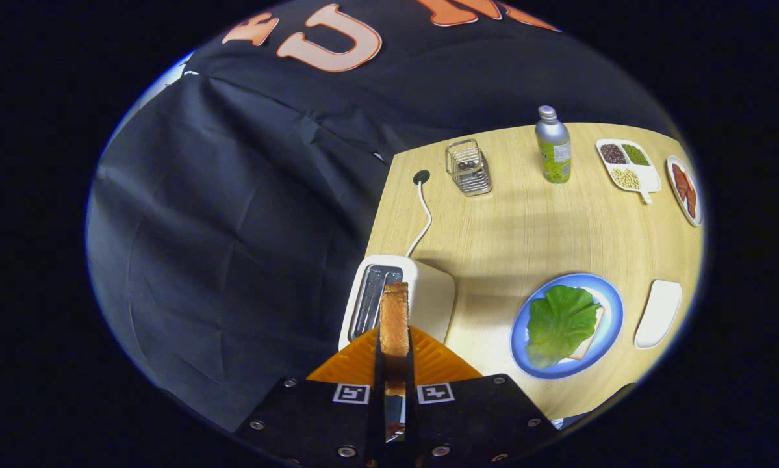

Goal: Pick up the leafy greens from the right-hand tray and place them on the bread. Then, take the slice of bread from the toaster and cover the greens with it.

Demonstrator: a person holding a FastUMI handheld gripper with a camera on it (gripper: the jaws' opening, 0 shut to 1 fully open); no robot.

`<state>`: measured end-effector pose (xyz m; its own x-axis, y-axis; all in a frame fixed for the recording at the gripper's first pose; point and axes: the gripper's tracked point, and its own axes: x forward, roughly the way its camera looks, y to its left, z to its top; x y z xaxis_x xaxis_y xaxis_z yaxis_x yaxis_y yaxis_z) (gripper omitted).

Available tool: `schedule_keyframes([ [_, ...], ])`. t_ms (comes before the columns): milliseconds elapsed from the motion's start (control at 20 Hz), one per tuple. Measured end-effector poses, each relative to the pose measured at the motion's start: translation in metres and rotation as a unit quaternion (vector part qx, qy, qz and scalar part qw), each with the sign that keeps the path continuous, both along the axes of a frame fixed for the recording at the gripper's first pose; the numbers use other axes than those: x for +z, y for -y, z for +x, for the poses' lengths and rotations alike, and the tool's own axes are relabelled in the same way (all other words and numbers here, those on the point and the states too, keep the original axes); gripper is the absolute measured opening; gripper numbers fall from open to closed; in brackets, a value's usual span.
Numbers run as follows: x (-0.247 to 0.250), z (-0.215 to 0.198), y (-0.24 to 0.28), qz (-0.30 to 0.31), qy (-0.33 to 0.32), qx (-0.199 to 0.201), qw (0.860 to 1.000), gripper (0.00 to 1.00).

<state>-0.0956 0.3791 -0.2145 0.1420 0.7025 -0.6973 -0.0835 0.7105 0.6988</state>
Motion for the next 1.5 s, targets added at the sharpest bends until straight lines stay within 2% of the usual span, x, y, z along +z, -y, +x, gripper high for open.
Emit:
schedule_keyframes([
  [350, -0.009, -0.01, 0.047, 0.026, 0.002, -0.015, 1.0, 0.12],
  [1050, -0.127, -0.032, 0.109, 0.017, -0.07, -0.062, 0.995, 0.12],
  [1500, -0.181, -0.041, 0.132, -0.013, -0.072, -0.077, 0.994, 0.12],
])
